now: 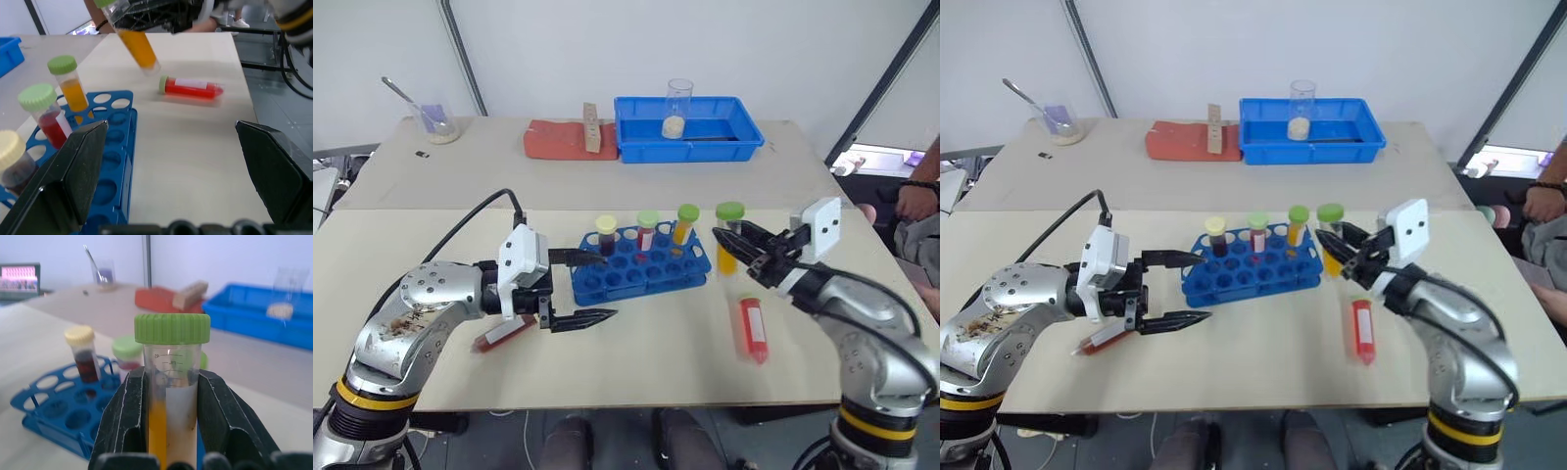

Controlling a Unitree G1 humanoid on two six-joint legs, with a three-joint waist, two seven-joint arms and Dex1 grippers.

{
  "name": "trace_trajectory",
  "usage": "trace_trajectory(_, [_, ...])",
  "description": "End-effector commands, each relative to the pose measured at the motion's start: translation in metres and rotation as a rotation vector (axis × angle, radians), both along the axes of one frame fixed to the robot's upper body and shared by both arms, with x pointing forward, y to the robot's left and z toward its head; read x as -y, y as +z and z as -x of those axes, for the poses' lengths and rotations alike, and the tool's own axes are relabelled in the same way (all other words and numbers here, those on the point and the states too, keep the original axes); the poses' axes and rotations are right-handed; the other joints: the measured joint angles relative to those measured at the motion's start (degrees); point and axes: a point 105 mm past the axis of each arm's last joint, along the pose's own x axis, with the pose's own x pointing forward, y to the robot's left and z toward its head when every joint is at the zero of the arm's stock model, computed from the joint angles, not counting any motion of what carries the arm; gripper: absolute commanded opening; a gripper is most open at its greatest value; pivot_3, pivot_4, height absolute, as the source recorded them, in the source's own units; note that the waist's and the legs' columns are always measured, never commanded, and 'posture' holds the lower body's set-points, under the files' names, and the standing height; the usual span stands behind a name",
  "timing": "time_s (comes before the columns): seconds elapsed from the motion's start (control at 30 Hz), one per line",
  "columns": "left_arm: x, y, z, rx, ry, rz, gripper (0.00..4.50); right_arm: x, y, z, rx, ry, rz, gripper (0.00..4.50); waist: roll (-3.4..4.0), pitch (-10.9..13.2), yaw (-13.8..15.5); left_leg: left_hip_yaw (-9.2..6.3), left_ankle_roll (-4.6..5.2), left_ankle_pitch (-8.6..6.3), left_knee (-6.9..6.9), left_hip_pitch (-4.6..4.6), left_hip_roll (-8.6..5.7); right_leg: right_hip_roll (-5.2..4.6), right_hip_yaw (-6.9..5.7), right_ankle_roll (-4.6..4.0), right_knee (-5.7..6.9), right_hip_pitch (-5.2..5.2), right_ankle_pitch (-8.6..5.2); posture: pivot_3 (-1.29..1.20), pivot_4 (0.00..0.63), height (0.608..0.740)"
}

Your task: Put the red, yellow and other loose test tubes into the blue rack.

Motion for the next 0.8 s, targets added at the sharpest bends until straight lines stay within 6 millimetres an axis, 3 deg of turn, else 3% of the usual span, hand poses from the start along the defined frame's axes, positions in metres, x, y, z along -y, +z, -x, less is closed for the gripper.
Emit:
trace_trajectory(0.03, [0.004,0.008,0.002,0.006,-0.026,0.029,4.50,-0.010,0.009,-0.002,0.127,-0.028,-0.019,0.98,0.00,0.0,-0.2,0.00,0.01,0.01,-0.01,0.01,0.00,0.01,0.00,-0.02,0.01,0.00,0.00,0.00,0.150,0.740])
trace_trajectory(0.33, [0.004,0.002,0.007,-0.017,-0.054,0.000,4.50,-0.022,-0.015,-0.024,0.179,-0.051,-0.021,0.98,0.00,0.0,-0.8,-0.05,0.03,0.00,-0.08,-0.10,0.00,0.04,0.00,0.19,-0.05,-0.01,0.09,0.00,0.150,0.740])
trace_trajectory(0.8, [0.001,-0.007,0.010,-0.026,-0.042,-0.036,4.50,-0.022,-0.041,-0.037,0.182,-0.140,-0.035,0.98,0.00,0.0,-0.9,-0.07,0.02,0.00,-0.07,-0.04,0.01,0.03,0.00,0.06,-0.03,0.01,-0.05,0.00,0.150,0.740])
